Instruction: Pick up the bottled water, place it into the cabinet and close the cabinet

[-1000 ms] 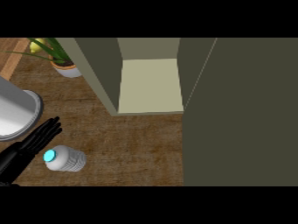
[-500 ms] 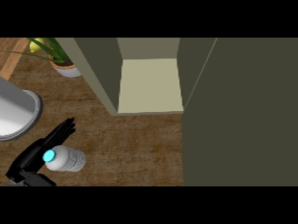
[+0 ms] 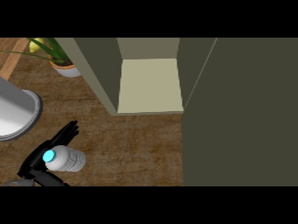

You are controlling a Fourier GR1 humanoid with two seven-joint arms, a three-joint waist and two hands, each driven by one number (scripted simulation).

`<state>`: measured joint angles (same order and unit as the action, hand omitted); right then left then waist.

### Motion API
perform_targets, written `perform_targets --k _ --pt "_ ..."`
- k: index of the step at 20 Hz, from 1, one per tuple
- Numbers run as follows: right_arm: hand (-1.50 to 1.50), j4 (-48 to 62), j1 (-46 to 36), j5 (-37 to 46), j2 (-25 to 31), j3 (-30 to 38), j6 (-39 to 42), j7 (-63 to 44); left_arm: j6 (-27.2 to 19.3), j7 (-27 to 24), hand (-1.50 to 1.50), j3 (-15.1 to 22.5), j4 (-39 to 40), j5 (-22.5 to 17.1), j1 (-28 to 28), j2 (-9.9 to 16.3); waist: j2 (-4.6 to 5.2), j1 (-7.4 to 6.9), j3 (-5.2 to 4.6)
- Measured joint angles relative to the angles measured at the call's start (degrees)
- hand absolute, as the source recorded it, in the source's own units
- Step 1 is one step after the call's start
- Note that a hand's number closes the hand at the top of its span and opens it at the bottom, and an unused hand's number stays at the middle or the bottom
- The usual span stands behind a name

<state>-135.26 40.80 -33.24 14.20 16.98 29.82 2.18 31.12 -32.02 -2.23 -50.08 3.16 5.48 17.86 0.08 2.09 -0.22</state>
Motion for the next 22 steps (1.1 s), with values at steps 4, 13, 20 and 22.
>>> perform_targets --k 4,13,20,22 --pt "-1.50 0.14 0.96 -0.83 0.53 0.37 0.26 0.66 1.53 -1.80 -1.50 0.83 5.41 0.13 1.84 -0.42 0.03 -0.08 -0.01" --pt "-1.50 0.25 2.03 -2.42 1.22 0.17 0.08 2.29 3.50 -3.56 1.50 1.68 13.06 -1.86 5.43 -2.63 -0.01 -0.22 -0.01" --pt "-1.50 0.40 3.93 -3.21 1.19 0.43 0.69 4.06 5.75 -3.65 1.50 0.93 15.53 -5.36 6.30 -2.96 -0.09 -0.46 0.01" --pt "-1.50 0.46 4.45 -3.50 1.82 1.19 0.94 4.59 3.39 -3.95 1.50 -1.35 15.66 -7.65 6.06 -3.53 -0.13 -0.69 0.00"
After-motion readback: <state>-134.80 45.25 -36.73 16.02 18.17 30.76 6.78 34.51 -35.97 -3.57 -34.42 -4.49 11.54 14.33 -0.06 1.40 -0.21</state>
